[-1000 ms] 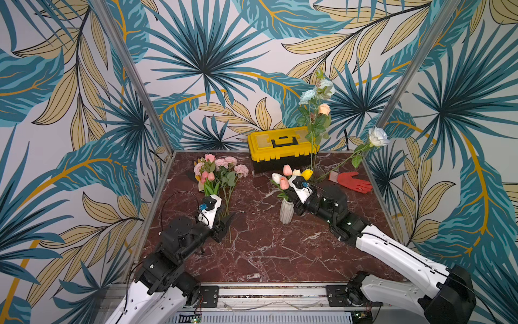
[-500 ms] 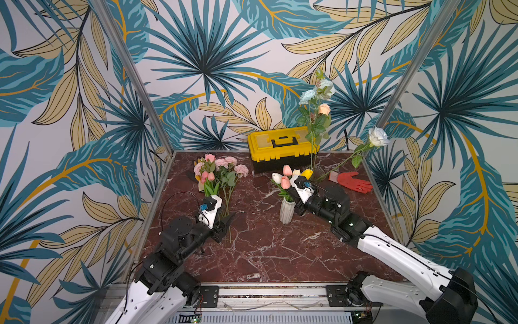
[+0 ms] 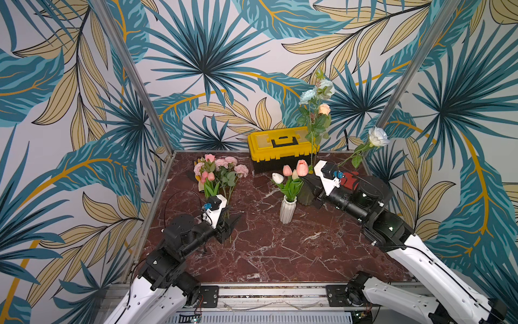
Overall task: Pick out pink flowers from the vase
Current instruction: Pick up the flower from the vase.
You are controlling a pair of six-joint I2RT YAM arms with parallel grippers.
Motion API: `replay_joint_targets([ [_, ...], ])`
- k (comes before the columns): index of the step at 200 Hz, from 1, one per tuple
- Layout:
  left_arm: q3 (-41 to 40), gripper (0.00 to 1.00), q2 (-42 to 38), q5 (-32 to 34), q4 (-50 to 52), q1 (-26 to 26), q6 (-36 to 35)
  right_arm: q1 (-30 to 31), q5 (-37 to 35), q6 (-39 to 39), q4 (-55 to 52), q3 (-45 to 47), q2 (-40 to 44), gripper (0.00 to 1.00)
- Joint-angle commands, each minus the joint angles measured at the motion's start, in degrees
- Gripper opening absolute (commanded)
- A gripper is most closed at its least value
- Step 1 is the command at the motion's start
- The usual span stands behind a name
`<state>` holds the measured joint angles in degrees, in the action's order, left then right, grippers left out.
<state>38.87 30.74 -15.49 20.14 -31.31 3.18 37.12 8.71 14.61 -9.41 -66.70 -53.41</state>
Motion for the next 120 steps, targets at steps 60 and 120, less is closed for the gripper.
replay_joint_targets([
  [60, 7.97, 0.57, 13.46, -15.07, -6.32, -0.18, -4.94, 0.08, 8.87, 1.67, -6.54, -8.02, 1.24, 0.00],
  [120, 9.55, 0.61, 20.53, -24.93, -12.95, -0.24, -13.34, 0.09, 25.36, 4.89, -6.64, -6.00, 1.50, 0.00],
])
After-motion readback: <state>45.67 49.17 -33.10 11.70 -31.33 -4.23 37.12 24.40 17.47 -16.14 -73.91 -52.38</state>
